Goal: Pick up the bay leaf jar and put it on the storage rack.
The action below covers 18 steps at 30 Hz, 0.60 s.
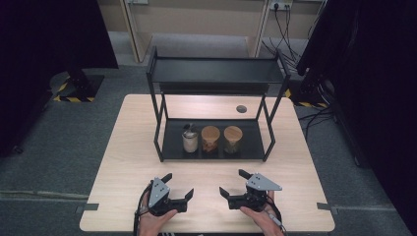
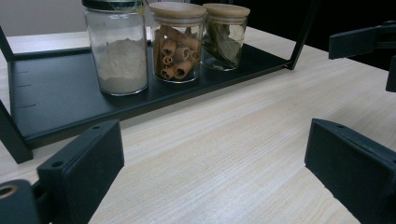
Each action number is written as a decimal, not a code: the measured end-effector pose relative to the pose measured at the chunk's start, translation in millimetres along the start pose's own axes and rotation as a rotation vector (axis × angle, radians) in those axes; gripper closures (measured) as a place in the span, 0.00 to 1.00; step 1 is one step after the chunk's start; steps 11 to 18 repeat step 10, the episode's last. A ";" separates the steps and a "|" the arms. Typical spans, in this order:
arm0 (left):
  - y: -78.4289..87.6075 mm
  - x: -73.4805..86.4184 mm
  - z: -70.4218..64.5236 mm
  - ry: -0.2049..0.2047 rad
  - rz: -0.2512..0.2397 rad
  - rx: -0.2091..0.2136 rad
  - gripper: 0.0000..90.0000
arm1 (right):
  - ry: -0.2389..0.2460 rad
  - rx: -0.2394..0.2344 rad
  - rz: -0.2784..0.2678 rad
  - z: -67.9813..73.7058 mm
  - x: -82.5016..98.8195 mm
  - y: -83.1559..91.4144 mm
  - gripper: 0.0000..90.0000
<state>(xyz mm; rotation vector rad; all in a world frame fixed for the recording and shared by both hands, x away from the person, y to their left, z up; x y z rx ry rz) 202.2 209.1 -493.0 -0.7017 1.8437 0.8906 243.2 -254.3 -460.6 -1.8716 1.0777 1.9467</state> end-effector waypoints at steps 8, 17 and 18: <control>0.2 0.0 0.0 -0.001 -0.002 0.000 0.04 | -0.007 0.007 -0.006 -0.3 0.7 1.0 0.03; 0.1 0.0 0.0 -0.001 -0.001 0.000 0.04 | -0.008 0.010 -0.009 -0.8 0.8 1.6 0.03; 0.1 0.0 0.0 -0.001 -0.001 0.000 0.04 | -0.008 0.010 -0.009 -0.8 0.8 1.6 0.03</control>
Point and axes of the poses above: each handheld gripper's, and its own axes: y roughly backward along the jaws, x roughly out of its underside, z roughly to its left, the point moved 2 cm from there along -y, roughly forward along the jaws, and after that the axes turned 12 degrees about y, right-handed, at the moved point
